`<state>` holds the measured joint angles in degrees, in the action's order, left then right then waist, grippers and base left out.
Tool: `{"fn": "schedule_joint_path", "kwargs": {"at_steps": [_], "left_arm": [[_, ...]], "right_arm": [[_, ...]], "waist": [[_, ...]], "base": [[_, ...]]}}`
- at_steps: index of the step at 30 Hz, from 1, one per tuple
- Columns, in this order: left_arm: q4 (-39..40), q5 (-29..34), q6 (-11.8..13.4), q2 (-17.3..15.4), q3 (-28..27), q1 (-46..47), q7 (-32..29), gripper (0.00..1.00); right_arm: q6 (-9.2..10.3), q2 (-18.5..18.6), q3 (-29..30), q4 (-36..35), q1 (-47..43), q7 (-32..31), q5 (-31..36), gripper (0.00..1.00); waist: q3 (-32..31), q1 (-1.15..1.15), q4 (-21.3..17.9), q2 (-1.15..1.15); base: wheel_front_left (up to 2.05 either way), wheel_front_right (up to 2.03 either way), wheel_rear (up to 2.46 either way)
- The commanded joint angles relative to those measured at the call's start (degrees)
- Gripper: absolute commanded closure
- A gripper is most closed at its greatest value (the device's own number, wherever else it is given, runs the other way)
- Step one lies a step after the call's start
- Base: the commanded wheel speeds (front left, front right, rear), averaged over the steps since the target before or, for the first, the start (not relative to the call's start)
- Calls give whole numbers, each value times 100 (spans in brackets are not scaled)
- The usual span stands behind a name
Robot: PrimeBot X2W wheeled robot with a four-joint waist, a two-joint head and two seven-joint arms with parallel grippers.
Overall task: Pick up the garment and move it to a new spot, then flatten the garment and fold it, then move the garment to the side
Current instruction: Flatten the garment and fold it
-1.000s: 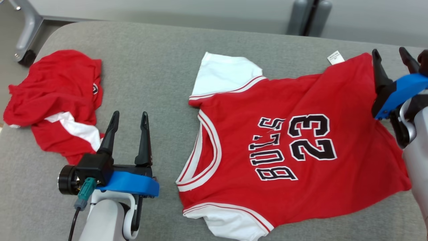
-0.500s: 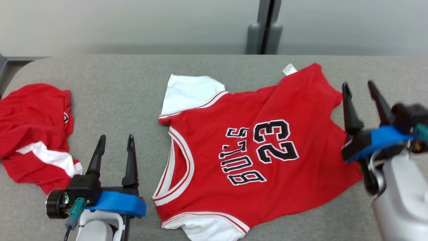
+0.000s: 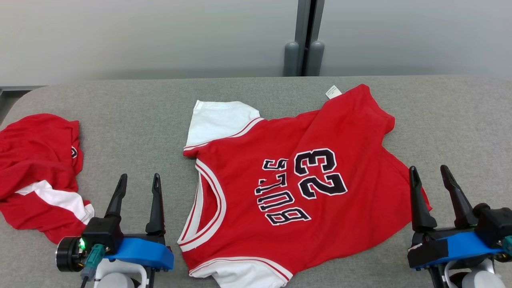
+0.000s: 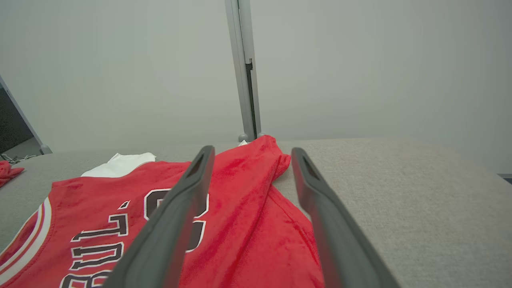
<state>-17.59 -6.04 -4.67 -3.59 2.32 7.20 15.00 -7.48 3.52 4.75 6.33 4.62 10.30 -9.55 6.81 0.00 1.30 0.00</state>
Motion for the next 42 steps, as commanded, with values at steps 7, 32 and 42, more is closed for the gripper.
{"fn": "schedule_joint_path", "kwargs": {"at_steps": [7, 32, 42], "left_arm": [[-503, -30, -103, -13, 202, 86, 2, 0], [-569, -511, -280, -475, 1664, -552, -1746, 0], [-1100, -465, -282, -398, 1945, -175, -1713, 100]], "right_arm": [[-4, -63, -28, -543, -272, -339, 6, 0], [-4, -65, 41, -491, -144, -283, -127, 0], [-4, -64, 12, -623, -97, -342, -29, 0]], "waist": [[25, 0, 12, 0], [195, 0, 74, 0], [192, 0, 26, 0]], "base": [[0, 0, 0], [0, 0, 0], [0, 0, 0]]}}
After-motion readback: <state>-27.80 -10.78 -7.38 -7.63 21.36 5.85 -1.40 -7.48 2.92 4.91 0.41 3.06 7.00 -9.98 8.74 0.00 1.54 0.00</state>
